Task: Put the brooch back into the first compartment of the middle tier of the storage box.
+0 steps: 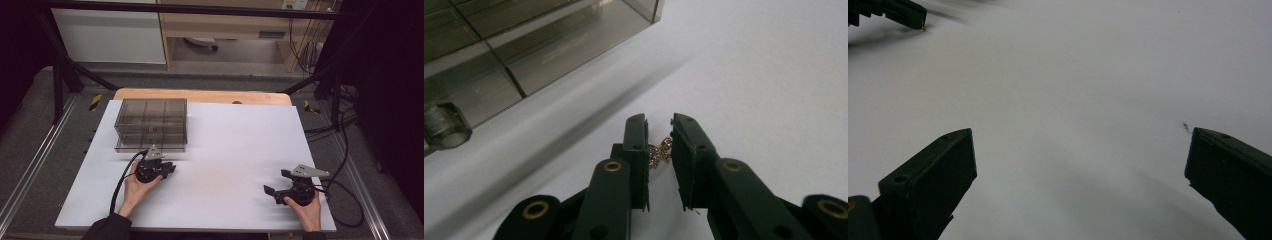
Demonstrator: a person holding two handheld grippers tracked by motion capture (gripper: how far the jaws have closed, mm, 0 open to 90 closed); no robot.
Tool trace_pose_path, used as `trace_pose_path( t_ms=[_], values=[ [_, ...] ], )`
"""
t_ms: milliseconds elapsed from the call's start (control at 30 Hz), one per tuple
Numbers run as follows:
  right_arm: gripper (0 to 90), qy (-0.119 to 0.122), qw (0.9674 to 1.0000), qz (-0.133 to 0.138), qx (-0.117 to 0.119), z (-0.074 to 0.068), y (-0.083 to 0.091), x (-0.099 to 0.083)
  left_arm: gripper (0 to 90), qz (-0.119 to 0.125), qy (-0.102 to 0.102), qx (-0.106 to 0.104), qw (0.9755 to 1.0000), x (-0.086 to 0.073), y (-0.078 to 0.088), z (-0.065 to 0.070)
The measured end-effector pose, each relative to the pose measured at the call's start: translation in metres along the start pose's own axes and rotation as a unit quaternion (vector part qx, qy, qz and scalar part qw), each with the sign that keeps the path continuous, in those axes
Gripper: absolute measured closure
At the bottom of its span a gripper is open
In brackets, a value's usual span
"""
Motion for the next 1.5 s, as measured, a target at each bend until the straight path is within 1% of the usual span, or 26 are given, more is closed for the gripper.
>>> trace_pose_path(
  t_ms=[100,300,500,700,933,1067,1233,1500],
  values=[
    [0.5,-0.001,1.0,0.0,0.0,0.0,0.0,0.0001,79.1,-0.004,0.0,0.002,1.0,-0.0009,0.0004,-0.0004],
    [0.5,0.0,1.0,0.0,0.0,0.0001,0.0002,0.0,80.7,-0.005,-0.004,0.006,1.0,-0.0014,0.0009,-0.0003],
    [0.5,0.0,1.0,0.0,-0.001,0.0001,0.0001,0.0,81.3,-0.007,-0.002,0.007,0.9999,-0.0019,0.0011,-0.0002],
    [0.6,0.0,1.0,0.0,0.0,0.0001,0.0002,0.0001,81.7,-0.01,-0.005,0.009,0.9999,-0.0021,0.0016,0.0005],
    [0.6,0.0,1.0,0.0,0.001,0.0,0.0003,0.0,82.0,-0.011,-0.005,0.005,0.9999,-0.0023,0.0024,0.0019],
    [0.6,0.0,1.0,-0.001,0.001,-0.0002,0.0001,0.0,82.2,-0.012,-0.004,0.008,0.9999,-0.0027,0.003,0.0012],
    [0.5,0.0,1.0,-0.001,0.001,-0.0001,0.0002,-0.0001,82.3,-0.011,-0.003,0.009,0.9999,-0.0027,0.0035,0.0012],
    [0.6,0.0,1.0,-0.001,0.002,-0.0002,0.0004,0.0,82.3,-0.004,-0.002,0.007,1.0,-0.0007,0.0071,0.0006]
  ],
)
Point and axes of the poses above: each handheld gripper's, and its own axes: y roughly backward along the jaws, x roughly out of its top, z roughly to its right, the point moved 10 cm from there along -y, roughly forward along the jaws, and after that the axes turned 2 degrees about -z, right-handed, at the moved point
